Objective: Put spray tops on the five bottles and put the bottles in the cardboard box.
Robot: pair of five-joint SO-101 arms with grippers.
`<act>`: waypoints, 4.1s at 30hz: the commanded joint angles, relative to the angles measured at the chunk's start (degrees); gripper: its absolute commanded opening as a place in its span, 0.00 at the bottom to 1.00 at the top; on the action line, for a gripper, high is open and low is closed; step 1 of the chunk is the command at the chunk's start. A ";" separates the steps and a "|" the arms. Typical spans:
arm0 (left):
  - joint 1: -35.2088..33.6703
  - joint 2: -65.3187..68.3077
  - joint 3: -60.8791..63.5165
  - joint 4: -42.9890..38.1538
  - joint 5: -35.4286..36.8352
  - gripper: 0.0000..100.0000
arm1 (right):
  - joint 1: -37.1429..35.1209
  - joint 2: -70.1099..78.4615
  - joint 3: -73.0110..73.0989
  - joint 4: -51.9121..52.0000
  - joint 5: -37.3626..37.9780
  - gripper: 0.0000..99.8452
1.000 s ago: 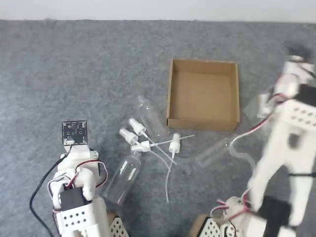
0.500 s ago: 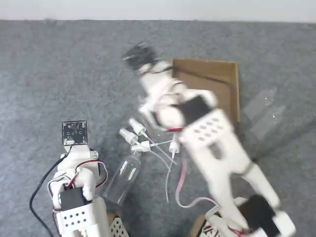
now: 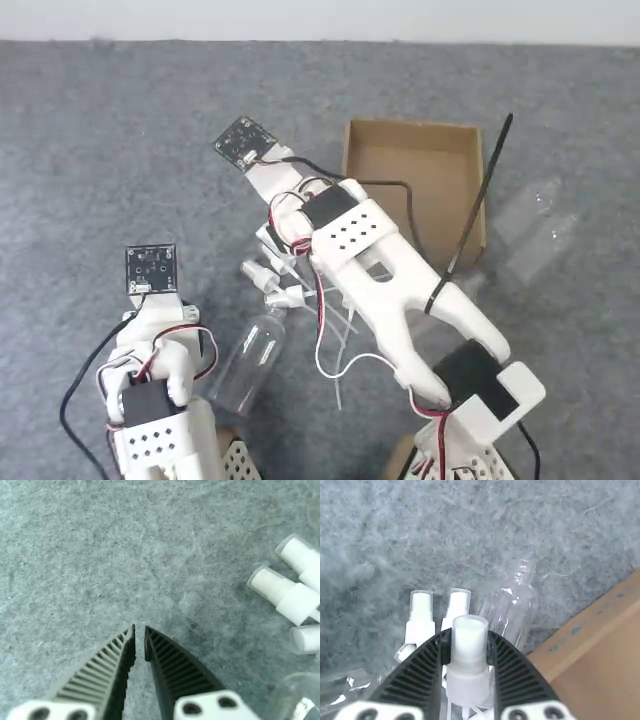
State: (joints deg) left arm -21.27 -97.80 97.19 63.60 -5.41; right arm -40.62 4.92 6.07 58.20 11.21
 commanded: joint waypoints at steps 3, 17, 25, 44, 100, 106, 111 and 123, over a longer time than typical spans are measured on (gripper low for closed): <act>0.18 -0.97 -0.31 0.26 0.35 0.03 | -0.40 -0.48 -2.81 -1.27 -0.26 0.02; 0.18 -0.97 -0.31 0.26 0.35 0.03 | 0.66 -5.05 -7.82 11.03 -0.18 0.19; 0.18 -0.97 -0.31 0.26 0.35 0.03 | 14.02 -22.90 -10.99 27.74 -0.18 0.17; 0.18 -0.97 -0.31 0.26 0.35 0.03 | 58.59 -19.47 6.42 13.05 -0.70 0.17; 0.18 -0.97 -0.31 0.26 0.35 0.03 | 81.63 -17.89 36.40 -4.79 35.08 0.03; 0.18 -0.97 -0.31 0.26 0.35 0.03 | 77.49 -20.09 35.96 -0.75 34.73 0.24; 0.18 -0.97 -0.31 0.26 0.35 0.03 | 76.44 -20.79 34.02 -0.66 34.73 0.23; 0.18 -0.97 -0.31 0.26 0.35 0.03 | 75.47 -9.36 24.88 -0.31 31.30 0.23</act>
State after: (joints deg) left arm -21.27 -97.80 97.19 63.60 -5.41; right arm 34.73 -5.54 34.55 57.41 43.38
